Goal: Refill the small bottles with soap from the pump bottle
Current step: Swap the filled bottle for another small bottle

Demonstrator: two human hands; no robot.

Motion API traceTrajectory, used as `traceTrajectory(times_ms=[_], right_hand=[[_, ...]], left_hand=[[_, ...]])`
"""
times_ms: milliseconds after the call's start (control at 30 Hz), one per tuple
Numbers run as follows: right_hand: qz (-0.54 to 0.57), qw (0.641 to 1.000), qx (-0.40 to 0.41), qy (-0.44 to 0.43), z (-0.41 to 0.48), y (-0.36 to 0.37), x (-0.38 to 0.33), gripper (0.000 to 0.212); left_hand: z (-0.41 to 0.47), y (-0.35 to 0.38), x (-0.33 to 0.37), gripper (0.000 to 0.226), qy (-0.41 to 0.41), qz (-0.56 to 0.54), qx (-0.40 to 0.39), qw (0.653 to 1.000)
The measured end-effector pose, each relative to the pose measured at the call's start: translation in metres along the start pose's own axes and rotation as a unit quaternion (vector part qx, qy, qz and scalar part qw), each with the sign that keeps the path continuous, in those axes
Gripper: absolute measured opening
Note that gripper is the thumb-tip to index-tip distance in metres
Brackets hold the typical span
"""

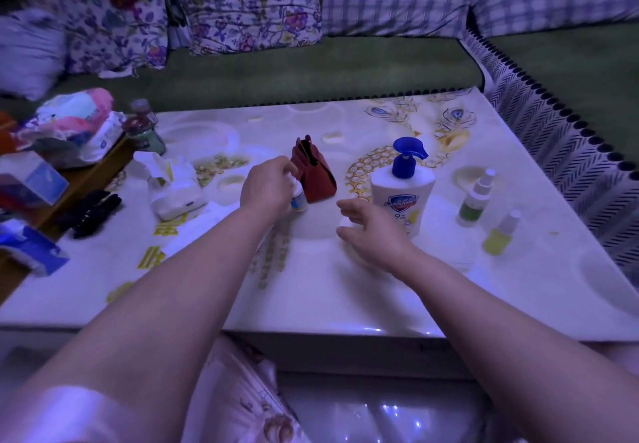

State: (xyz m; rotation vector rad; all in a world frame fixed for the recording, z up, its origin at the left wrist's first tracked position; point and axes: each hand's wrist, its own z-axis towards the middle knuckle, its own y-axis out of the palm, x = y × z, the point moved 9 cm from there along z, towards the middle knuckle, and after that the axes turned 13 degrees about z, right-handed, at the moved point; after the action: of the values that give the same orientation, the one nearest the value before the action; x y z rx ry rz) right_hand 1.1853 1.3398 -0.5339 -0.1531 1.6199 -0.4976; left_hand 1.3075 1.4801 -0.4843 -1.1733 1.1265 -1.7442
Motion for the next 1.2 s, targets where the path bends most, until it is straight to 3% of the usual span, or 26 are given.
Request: traceTrajectory(times_ms=[133, 400, 533, 700, 900, 1033, 1200], right_hand=[[0.002, 1.000, 0.008, -0.006, -0.007, -0.005, -0.004, 0.051], [-0.031, 0.999, 0.013, -0.033, -0.043, -0.010, -0.012, 0.076], [-0.030, 0.998, 0.018, -0.059, -0.056, -0.014, -0.015, 0.067], [-0.045, 0.997, 0.031, -0.058, -0.063, -0.026, -0.012, 0.040], [-0.058, 0.994, 0.058, -0.071, -0.070, -0.044, -0.015, 0.037], [-0.076, 0.992, 0.057, -0.078, -0.068, -0.048, -0.011, 0.035], [-0.103, 0.989, 0.059, -0.091, -0.065, -0.047, -0.010, 0.035]], left_hand=[[-0.013, -0.021, 0.009, 0.020, 0.021, -0.008, -0.002, 1.000], [-0.067, -0.035, 0.033, 0.007, 0.055, -0.115, -0.104, 0.986], [-0.086, -0.036, 0.046, 0.008, 0.066, -0.166, -0.124, 0.976], [-0.096, -0.041, 0.070, 0.008, 0.103, -0.130, -0.135, 0.977], [-0.100, -0.045, 0.087, 0.011, 0.150, -0.113, -0.137, 0.973], [-0.102, -0.042, 0.100, 0.015, 0.227, -0.023, -0.128, 0.965], [-0.091, -0.029, 0.093, 0.007, 0.189, 0.050, -0.112, 0.974]])
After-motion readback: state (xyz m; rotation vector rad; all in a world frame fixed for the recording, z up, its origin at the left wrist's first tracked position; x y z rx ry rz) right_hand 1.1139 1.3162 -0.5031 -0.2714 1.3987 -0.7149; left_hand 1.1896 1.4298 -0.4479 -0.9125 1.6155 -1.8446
